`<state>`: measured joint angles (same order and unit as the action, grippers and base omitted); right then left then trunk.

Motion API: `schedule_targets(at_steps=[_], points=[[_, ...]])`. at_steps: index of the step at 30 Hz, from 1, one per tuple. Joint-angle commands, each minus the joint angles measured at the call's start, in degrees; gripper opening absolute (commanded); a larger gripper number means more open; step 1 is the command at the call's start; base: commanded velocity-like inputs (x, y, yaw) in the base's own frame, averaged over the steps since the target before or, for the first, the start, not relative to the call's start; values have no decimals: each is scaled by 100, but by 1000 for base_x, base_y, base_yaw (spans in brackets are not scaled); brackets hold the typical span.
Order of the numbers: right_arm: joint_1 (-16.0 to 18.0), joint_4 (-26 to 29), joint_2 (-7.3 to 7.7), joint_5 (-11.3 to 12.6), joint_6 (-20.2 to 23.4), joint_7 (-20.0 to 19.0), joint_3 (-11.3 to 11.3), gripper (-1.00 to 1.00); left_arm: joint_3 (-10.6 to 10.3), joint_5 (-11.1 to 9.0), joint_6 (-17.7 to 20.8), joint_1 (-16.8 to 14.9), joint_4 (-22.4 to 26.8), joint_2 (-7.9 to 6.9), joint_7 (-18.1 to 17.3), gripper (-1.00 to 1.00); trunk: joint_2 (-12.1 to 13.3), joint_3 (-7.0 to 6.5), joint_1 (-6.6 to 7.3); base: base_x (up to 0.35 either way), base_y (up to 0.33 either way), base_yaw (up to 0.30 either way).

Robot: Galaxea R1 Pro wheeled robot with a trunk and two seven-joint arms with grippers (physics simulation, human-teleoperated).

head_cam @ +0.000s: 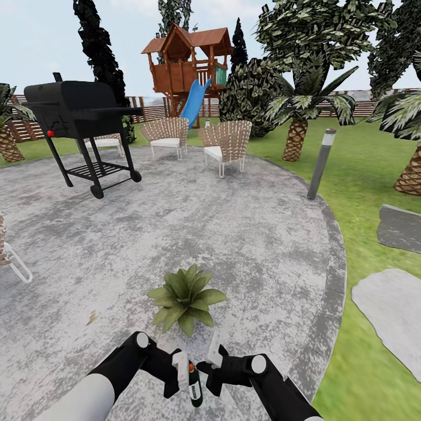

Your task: Pick up the pesticide atomizer in the garden and spray insectifuge to fully cover both potted plants in the garden.

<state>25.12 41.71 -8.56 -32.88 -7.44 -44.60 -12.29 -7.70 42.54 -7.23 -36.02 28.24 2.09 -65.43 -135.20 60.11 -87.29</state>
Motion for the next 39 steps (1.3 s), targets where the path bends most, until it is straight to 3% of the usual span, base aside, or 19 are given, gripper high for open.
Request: schedule_targets(at_steps=[1,9,10,11,14,15,23,24,28,34,35,37,39], points=[[2,4,-4,-61,-47,-5,7,-100,5,44,-59,-2,6,2,-5,-100,-2,5,1,0,0,0],[2,4,-7,-61,-47,-5,7,-100,11,25,-73,-10,6,-2,-5,-100,-2,5,1,0,0,0],[2,4,-23,-67,-47,-5,7,-100,-5,78,-67,19,-2,-420,3,-100,-2,5,1,0,0,0],[2,4,-23,-68,-47,-5,7,-100,-4,79,-69,35,-2,-523,3,-100,-2,5,1,0,0,0],[2,5,-23,-71,-47,-4,7,-100,-4,79,-70,49,-2,-706,3,-100,-2,5,1,0,0,0],[2,7,-19,-76,-47,-5,7,-100,-4,79,-71,50,-2,-842,3,-100,-2,5,1,0,0,0],[2,4,11,-87,-47,-1,20,-100,17,79,-75,44,-2,-1322,3,-100,-2,5,1,0,0,0],[2,4,20,-87,-49,0,22,100,20,79,-77,48,-2,-1351,3,-100,-2,5,1,0,0,0],[2,1,35,-95,-53,1,26,100,9,79,-101,57,-9,-1465,-2,-100,-2,5,1,0,0,0],[2,-39,59,-104,-66,103,60,100,51,55,-88,48,-3,-1511,31,-100,-2,5,1,0,0,0],[2,-48,102,-102,-72,191,63,100,60,38,-81,38,-6,-1510,55,-100,-2,5,1,0,0,0],[-1,-103,324,-84,-79,615,63,100,147,7,-66,23,-6,-1507,102,-100,-2,5,1,0,0,0],[-10,-368,494,-67,-85,1062,64,100,368,-2,-54,19,-4,-1500,119,-100,-2,5,1,0,0,0]])
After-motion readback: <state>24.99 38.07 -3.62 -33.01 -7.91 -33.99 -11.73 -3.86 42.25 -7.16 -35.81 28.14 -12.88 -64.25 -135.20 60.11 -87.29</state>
